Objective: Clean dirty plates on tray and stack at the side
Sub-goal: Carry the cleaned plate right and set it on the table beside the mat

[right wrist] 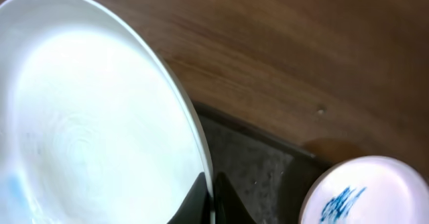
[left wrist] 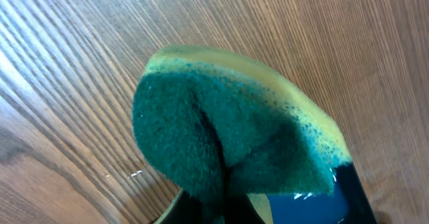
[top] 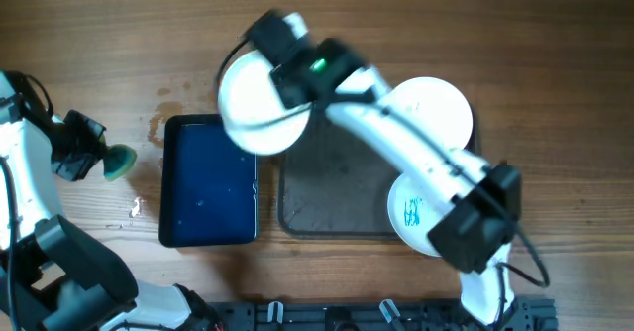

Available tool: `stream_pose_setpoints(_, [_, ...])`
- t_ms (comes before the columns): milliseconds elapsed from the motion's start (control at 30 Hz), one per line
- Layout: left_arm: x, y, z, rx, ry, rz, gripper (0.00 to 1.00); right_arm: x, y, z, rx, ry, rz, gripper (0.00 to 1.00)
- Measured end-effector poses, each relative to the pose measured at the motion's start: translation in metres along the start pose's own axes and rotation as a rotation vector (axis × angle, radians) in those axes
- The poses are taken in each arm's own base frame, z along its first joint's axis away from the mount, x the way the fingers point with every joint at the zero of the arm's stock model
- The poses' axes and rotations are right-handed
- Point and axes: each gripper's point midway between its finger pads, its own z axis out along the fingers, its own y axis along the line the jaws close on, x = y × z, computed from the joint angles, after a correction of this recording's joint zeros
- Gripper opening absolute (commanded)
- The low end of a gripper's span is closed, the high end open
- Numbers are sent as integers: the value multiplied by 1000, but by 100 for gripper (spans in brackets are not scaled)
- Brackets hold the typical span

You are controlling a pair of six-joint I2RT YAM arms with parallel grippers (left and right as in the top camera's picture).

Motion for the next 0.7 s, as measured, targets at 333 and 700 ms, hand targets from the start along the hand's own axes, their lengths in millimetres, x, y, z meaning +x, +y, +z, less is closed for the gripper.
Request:
stream_pose_setpoints(333, [86, -105, 10, 57, 55, 389, 4, 51, -292, -58, 110, 77, 724, 4])
stream_pose_setpoints(700, [176, -159, 11, 67, 65, 711, 4, 283, -459, -10, 232, 233, 1359, 4])
